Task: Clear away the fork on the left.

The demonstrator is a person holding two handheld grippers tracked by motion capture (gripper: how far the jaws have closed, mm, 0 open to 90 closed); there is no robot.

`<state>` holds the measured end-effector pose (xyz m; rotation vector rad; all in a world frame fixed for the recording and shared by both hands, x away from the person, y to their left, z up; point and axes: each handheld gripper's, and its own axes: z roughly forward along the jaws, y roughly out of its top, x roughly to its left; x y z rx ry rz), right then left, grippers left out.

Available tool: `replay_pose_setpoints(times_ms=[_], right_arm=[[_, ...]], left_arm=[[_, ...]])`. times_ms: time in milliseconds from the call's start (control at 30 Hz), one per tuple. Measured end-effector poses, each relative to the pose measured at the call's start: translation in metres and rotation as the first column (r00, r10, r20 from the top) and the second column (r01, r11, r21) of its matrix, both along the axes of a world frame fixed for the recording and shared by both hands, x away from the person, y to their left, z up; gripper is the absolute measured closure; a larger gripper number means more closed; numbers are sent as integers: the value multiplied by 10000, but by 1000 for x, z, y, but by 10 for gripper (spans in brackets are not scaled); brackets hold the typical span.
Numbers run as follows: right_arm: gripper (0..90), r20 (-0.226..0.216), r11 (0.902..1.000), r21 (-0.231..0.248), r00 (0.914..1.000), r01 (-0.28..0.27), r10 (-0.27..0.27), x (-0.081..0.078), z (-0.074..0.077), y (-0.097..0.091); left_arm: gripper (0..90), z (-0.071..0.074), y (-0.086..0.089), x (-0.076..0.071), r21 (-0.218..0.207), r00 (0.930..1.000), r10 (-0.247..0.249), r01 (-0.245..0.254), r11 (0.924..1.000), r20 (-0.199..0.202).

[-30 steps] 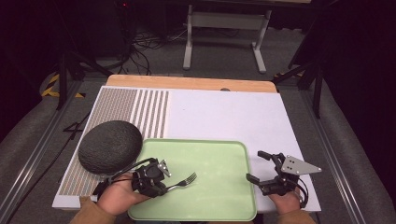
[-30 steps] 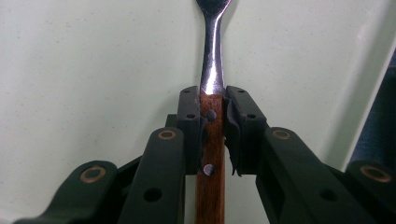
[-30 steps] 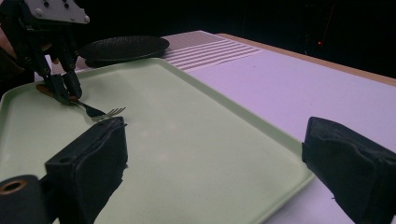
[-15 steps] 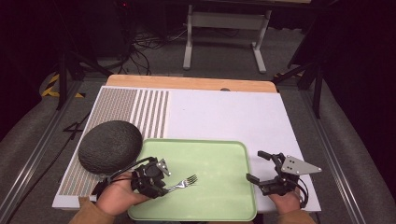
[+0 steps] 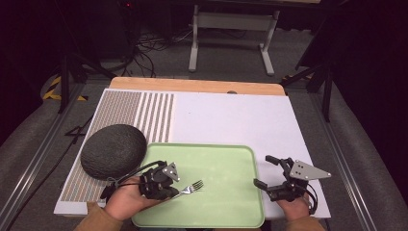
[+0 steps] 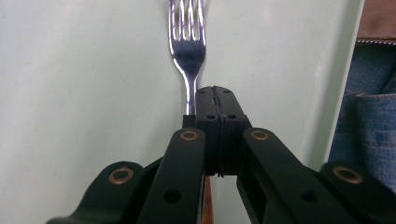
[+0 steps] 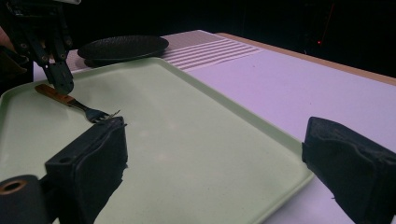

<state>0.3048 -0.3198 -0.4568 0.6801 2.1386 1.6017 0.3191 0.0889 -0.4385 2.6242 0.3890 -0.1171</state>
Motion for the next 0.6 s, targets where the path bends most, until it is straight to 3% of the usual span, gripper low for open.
replay_pose_setpoints(times_ms=[200,533,600], right_arm=[[72,-24,10000,-5,10000,-3,3,0,-1,0],[72,12,10000,28,10000,-8,8,0,0,0],[72,20,10000,11,10000,-23,23,0,0,-1]], left_arm=[[900,-10,-12,3,194,9982,-565,569,9982,-208],[900,-16,-16,4,364,9966,-819,823,9959,-133],[900,-17,-18,5,557,9968,-799,799,9952,-33]])
